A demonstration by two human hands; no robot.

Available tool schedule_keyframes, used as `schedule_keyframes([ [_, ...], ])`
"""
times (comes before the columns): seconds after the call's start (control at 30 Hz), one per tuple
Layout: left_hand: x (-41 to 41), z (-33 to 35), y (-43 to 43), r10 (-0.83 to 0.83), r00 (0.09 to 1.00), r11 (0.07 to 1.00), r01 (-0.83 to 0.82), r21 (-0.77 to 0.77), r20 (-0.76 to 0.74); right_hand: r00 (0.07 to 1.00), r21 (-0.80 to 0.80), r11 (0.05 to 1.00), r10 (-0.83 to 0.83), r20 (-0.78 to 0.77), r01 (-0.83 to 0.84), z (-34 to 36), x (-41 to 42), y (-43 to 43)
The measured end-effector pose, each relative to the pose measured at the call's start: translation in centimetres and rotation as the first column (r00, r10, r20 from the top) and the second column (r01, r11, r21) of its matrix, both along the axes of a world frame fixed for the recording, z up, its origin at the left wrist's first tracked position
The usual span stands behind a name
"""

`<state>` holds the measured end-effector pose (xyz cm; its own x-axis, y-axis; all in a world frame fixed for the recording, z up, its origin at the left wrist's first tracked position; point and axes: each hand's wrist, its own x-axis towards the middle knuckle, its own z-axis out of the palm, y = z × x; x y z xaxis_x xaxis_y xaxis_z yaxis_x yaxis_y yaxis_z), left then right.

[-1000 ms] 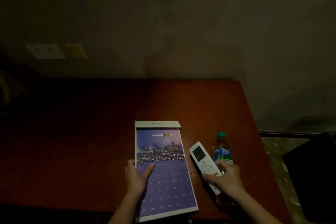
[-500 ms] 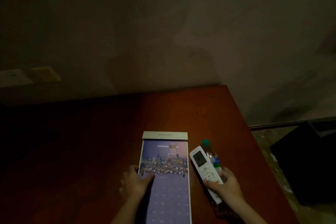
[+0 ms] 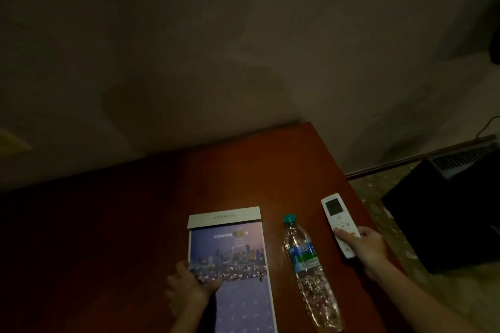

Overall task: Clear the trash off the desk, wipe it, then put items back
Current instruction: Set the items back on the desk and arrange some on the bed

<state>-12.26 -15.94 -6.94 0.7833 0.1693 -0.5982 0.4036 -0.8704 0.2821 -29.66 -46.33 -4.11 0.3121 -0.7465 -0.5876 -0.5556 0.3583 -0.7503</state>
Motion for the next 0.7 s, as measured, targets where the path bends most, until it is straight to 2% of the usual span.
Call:
schedule_keyframes([
  [0.1,0.4,-0.1,0.0,-0.024,1.0,1.0,0.024,-0.008,-0.005,0.999,-0.029,0.999,0.032,-0.032,-0.033,-1.2,1.1,-0.8],
  [0.2,0.7,-0.2,0.4,-0.043,0.999,0.999,0.043,-0.023,-0.01,0.983,-0.15,0.983,0.085,-0.161,-0.11,-2.9,1.8,-1.1],
  [0.33,0.4,-0.3,1.1,-0.067,0.997,0.996,0.068,-0.062,0.025,0.936,-0.208,0.95,0.161,-0.313,-0.233,-3.4,1.9,-0.6],
  [0.43,0.1,-0.2,1.6,-0.085,0.996,0.991,0.088,-0.098,0.038,0.897,-0.397,0.865,0.122,-0.425,-0.306,0.0,1.7,1.4],
  [0.5,0.0,-0.2,2.3,-0.062,0.996,0.983,0.071,-0.17,0.058,0.947,-0.528,0.814,0.082,-0.309,-0.243,2.2,1.6,3.6],
  [0.57,-0.2,-0.3,3.4,-0.012,0.998,0.973,0.026,-0.227,0.062,0.975,-0.57,0.791,0.175,-0.139,-0.223,3.8,2.0,6.4],
  [0.63,-0.6,-0.5,4.7,0.041,0.997,0.97,-0.025,-0.243,0.062,0.938,-0.497,0.808,0.344,-0.039,-0.317,4.6,2.6,9.8],
  [0.7,-1.2,-0.3,5.8,0.1,0.993,0.966,-0.082,-0.245,0.062,0.88,-0.308,0.837,0.474,-0.004,-0.452,4.2,3.2,13.5],
])
